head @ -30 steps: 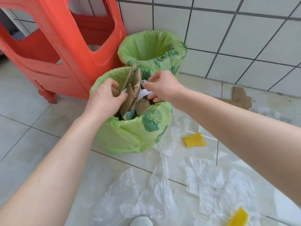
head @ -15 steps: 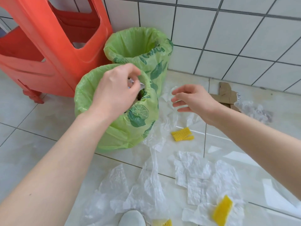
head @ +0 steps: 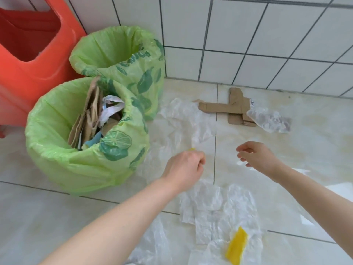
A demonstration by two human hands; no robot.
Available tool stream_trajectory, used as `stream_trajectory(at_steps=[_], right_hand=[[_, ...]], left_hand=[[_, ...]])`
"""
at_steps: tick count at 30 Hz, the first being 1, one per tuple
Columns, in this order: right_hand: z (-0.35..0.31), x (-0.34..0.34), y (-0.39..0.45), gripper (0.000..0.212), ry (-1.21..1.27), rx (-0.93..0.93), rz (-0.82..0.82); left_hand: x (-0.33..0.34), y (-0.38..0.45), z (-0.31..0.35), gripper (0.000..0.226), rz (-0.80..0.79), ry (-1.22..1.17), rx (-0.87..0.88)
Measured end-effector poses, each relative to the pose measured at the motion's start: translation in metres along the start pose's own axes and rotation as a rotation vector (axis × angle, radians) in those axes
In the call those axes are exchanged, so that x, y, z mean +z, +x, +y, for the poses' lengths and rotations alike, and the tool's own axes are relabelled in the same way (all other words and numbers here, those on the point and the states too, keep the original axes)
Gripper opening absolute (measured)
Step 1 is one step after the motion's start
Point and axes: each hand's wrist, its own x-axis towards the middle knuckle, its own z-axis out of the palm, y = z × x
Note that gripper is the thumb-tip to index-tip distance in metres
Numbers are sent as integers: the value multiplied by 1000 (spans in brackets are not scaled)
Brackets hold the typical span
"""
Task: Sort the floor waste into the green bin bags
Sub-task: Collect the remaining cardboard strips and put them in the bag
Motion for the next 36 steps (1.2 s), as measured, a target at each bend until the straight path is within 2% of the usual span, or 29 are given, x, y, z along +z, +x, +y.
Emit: stream_trajectory(at_steps=[4, 8, 10, 12, 15, 18, 21, 24, 28, 32, 36], right_hand=[[12, -19, 40, 22, -233, -60, 95], [10, -34, 82, 36, -492, -126, 202], [9, -41, 101, 44, -579, -150, 279], [11, -46, 117, 54, -634, -153, 320], [21, -47, 135, 63, -622, -46, 270], [34, -40, 139, 64, -589, 55, 191], [45, -29, 128, 63, -658, 69, 119], [52, -19, 100, 57, -709, 63, 104], [46, -13, 64, 50, -803, 120, 18], [28, -19, 50, 43, -781, 119, -61], [11, -33, 68, 50, -670, 13, 105]], left_hand=[[28, 19, -3, 26, -71, 95, 97], [26, 68, -8, 31, -32, 192, 157], [22, 96, -11, 38, 28, 250, 140], [20, 120, -15, 51, 17, 300, 40], [19, 148, -23, 73, -119, 327, -156], [30, 151, -33, 80, -241, 298, -244], [55, 126, -32, 76, -303, 265, -223], [79, 88, -16, 74, -256, 306, -132], [94, 48, 9, 70, -298, 405, -62], [96, 35, 26, 55, -146, 466, 17], [80, 65, 30, 51, 51, 493, 72]])
